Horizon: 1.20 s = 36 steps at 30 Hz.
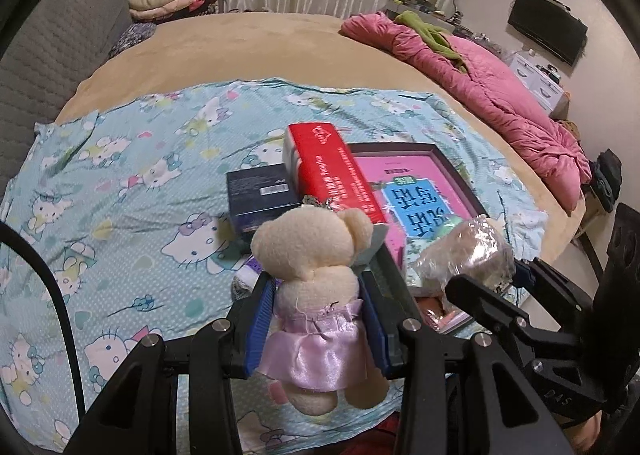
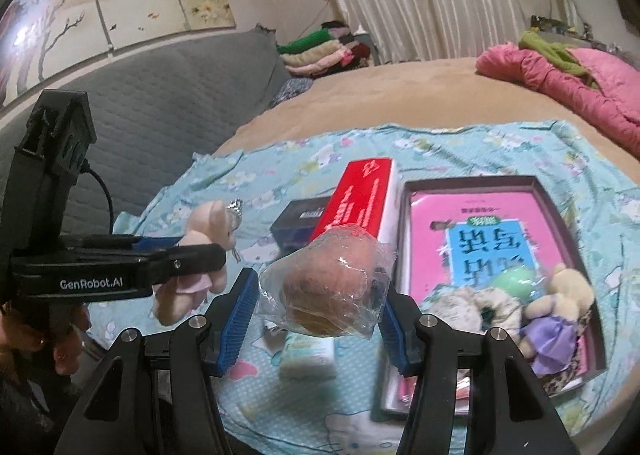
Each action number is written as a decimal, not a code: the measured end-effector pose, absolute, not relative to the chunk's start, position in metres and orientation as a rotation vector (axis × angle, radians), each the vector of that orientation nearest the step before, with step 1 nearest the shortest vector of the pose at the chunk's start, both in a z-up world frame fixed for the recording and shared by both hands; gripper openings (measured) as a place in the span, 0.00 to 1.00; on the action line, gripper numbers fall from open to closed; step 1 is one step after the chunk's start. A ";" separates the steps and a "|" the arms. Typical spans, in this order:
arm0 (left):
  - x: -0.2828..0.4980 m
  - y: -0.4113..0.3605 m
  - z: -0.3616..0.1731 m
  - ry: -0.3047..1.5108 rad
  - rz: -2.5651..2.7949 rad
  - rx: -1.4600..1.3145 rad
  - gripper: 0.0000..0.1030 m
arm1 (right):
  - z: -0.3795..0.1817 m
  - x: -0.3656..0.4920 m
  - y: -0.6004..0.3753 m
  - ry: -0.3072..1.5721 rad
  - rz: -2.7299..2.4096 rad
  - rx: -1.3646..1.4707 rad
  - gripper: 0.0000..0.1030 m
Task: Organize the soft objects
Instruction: 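Carry the pink-dress bear and clear bag with both tools over the pink tray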
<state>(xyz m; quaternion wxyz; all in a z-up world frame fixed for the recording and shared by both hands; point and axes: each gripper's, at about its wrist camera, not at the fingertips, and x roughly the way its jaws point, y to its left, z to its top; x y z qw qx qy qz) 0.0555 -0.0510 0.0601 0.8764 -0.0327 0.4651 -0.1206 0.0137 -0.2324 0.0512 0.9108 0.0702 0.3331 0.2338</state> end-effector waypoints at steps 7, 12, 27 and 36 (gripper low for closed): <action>0.057 -0.076 0.069 0.953 -0.285 -0.037 0.41 | 0.061 0.013 -0.250 0.644 0.442 0.163 0.57; 0.059 -0.099 0.075 0.942 -0.319 -0.011 0.41 | 0.068 0.013 -0.268 0.618 0.400 0.184 0.57; 0.068 -0.171 0.068 0.960 -0.434 0.073 0.41 | 0.080 0.010 -0.370 0.549 0.164 0.297 0.57; 0.062 -0.204 0.036 1.037 -0.505 0.104 0.41 | 0.063 0.008 -0.400 0.604 0.081 0.307 0.57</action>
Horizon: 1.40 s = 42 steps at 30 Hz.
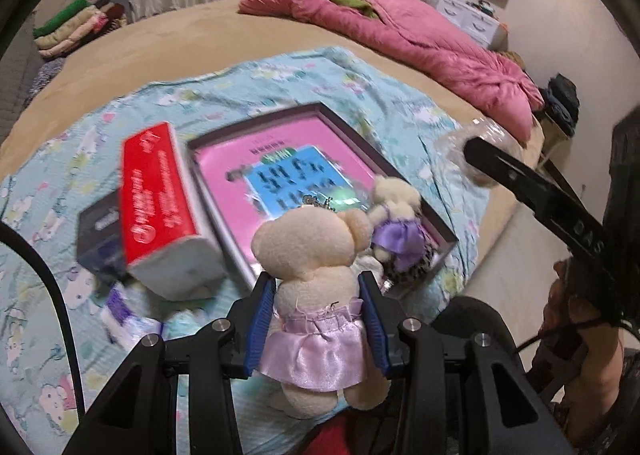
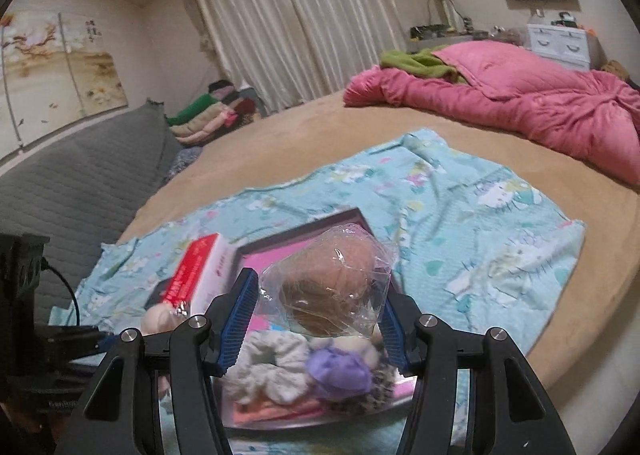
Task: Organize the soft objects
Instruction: 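Carry the pink-dress bear and clear bag with both tools over the pink tray, then lower the pink-dress bear and clear bag into the tray and open both tools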
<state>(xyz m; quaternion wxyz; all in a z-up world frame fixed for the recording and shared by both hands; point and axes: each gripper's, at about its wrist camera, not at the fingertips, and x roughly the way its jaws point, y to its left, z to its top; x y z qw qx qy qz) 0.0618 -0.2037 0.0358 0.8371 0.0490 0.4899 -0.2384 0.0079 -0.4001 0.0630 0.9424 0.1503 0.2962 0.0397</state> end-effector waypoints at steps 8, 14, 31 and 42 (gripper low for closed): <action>0.058 -0.244 0.006 1.084 -0.577 0.163 0.41 | 0.041 0.011 -0.412 0.696 0.023 0.248 0.57; 0.069 -0.255 -0.017 1.124 -0.582 0.162 0.41 | 0.026 0.014 -0.417 0.764 -0.005 0.193 0.57; 0.105 -0.247 -0.042 1.148 -0.533 0.103 0.41 | -0.007 0.029 -0.406 0.900 0.001 0.098 0.57; 0.117 -0.238 -0.042 1.132 -0.521 0.077 0.41 | -0.021 0.045 -0.396 0.918 0.071 0.164 0.57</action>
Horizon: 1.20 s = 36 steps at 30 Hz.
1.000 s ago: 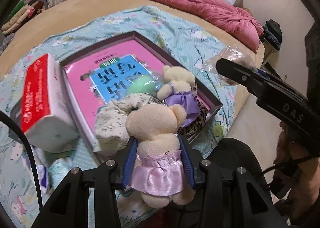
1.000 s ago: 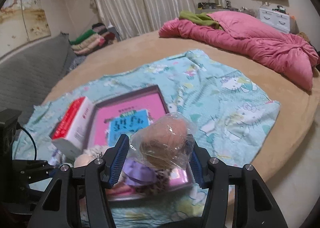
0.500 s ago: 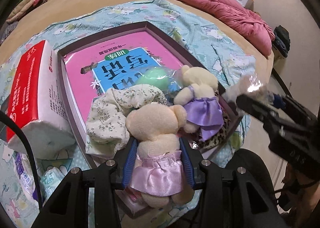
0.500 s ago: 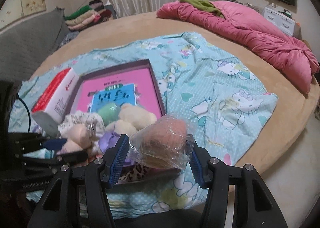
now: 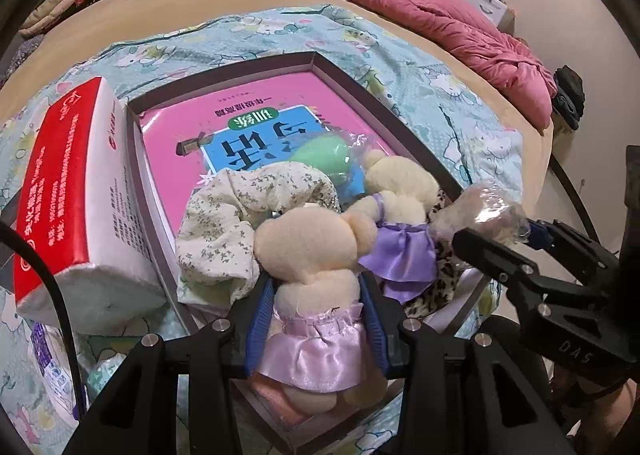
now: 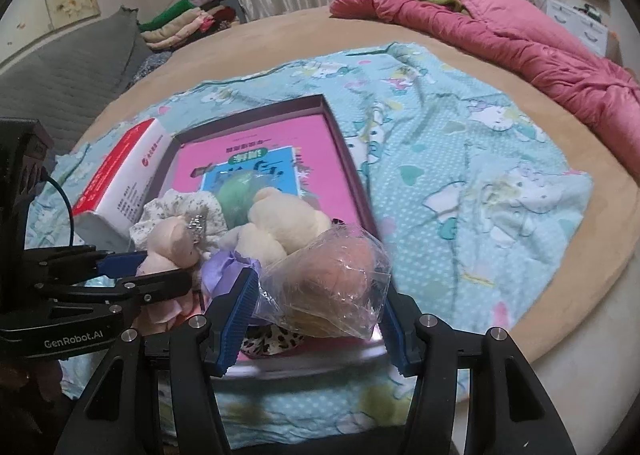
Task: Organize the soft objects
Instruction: 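Lower the pink-dress bear and clear bag into the tray and open both tools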
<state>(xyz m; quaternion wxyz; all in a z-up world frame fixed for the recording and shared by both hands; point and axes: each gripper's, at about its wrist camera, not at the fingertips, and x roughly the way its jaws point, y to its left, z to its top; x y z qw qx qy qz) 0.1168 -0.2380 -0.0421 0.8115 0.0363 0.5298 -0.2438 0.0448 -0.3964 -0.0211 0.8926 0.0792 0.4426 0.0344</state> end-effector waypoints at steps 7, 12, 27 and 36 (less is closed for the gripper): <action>0.120 -0.233 -0.043 1.127 -0.520 0.063 0.41 | -0.022 0.055 -0.380 0.898 0.093 0.109 0.57; 0.121 -0.232 -0.043 1.125 -0.524 0.057 0.41 | -0.024 0.062 -0.379 0.878 0.081 0.095 0.57; 0.117 -0.238 -0.040 1.115 -0.574 0.055 0.42 | -0.030 0.055 -0.392 0.924 0.026 0.136 0.58; 0.118 -0.238 -0.039 1.124 -0.589 0.033 0.44 | -0.029 0.050 -0.397 0.926 0.017 0.180 0.60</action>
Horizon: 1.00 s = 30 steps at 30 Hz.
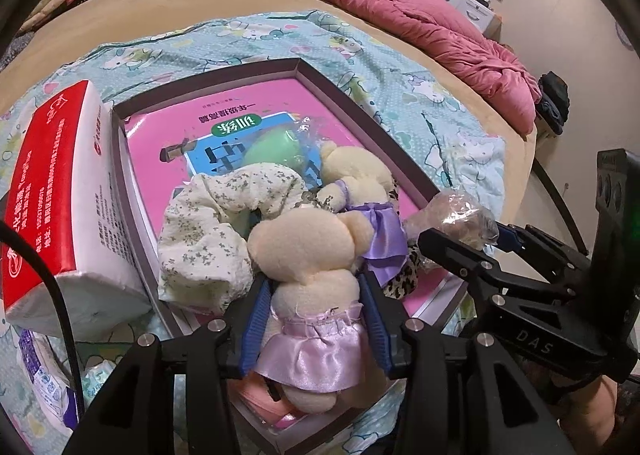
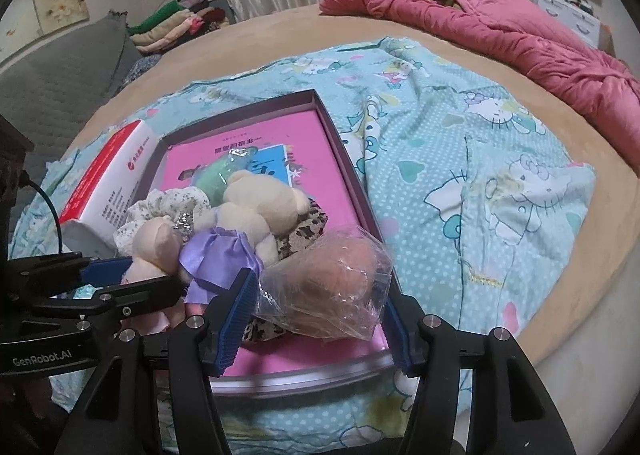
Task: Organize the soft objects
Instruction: 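Lower the pink-dress bear and clear bag into the tray and open both tools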
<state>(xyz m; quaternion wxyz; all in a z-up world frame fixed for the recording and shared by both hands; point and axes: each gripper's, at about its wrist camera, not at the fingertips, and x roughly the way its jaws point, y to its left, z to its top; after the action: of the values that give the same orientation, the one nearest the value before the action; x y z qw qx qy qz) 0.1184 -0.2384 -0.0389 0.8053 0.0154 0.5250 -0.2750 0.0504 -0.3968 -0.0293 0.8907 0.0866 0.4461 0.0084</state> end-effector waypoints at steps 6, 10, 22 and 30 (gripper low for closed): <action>0.118 -0.239 -0.037 1.129 -0.584 0.031 0.45 | -0.029 0.048 -0.399 0.929 0.019 0.200 0.60; 0.117 -0.239 -0.035 1.124 -0.576 0.039 0.46 | -0.028 0.046 -0.401 0.932 0.013 0.211 0.61; 0.111 -0.234 -0.023 1.091 -0.571 0.054 0.55 | -0.025 0.043 -0.394 0.936 0.010 0.178 0.71; 0.106 -0.230 -0.007 1.061 -0.560 0.048 0.61 | -0.021 0.042 -0.393 0.917 -0.014 0.162 0.74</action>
<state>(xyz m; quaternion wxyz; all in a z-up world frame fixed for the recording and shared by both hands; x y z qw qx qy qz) 0.1062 -0.2295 -0.0072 0.8252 0.0227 0.4990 -0.2636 0.0421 -0.3934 -0.0211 0.8935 0.0781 0.4422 -0.0070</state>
